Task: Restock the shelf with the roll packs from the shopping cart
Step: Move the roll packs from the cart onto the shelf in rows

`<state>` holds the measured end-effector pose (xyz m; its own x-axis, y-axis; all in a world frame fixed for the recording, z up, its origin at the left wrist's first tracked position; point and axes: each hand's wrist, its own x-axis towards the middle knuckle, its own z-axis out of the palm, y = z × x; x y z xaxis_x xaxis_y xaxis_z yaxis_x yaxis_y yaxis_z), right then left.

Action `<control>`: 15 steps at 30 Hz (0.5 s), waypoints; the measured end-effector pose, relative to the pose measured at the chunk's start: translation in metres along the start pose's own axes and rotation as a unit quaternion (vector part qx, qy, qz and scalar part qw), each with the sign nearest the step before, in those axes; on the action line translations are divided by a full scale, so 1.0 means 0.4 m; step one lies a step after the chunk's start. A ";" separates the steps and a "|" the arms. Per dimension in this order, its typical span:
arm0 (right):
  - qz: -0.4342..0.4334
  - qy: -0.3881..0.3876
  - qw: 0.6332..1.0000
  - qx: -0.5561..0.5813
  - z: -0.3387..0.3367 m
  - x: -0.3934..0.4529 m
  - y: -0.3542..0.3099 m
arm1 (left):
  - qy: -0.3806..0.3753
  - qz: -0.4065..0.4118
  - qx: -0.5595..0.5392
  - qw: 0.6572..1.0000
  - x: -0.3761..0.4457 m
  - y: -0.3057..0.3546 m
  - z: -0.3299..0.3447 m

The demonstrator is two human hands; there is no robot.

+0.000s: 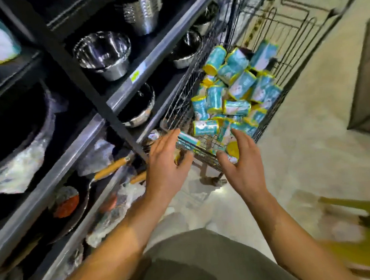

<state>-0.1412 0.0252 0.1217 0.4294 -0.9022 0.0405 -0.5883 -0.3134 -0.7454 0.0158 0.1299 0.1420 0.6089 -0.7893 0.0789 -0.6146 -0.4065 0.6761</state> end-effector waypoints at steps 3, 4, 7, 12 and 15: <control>0.056 0.019 0.998 0.008 -0.015 0.042 0.060 | -0.036 0.006 0.009 0.999 0.069 0.008 0.057; 0.070 0.024 0.997 0.011 -0.014 0.057 0.076 | -0.047 0.005 0.010 0.999 0.095 0.007 0.073; 0.121 0.022 0.992 0.019 0.007 0.106 0.116 | -0.097 0.009 0.019 0.995 0.190 -0.001 0.125; 0.194 -0.003 0.981 0.012 0.094 0.196 0.176 | -0.211 0.026 0.069 0.975 0.385 -0.053 0.217; 0.262 -0.018 0.965 0.016 0.151 0.261 0.207 | -0.265 0.030 0.084 0.960 0.496 -0.096 0.276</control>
<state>-0.1038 -0.0770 0.0240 0.1034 -0.9230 -0.3706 -0.7105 0.1922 -0.6770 0.1048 -0.0617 0.0507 0.2556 -0.9190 -0.3003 -0.7407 -0.3857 0.5501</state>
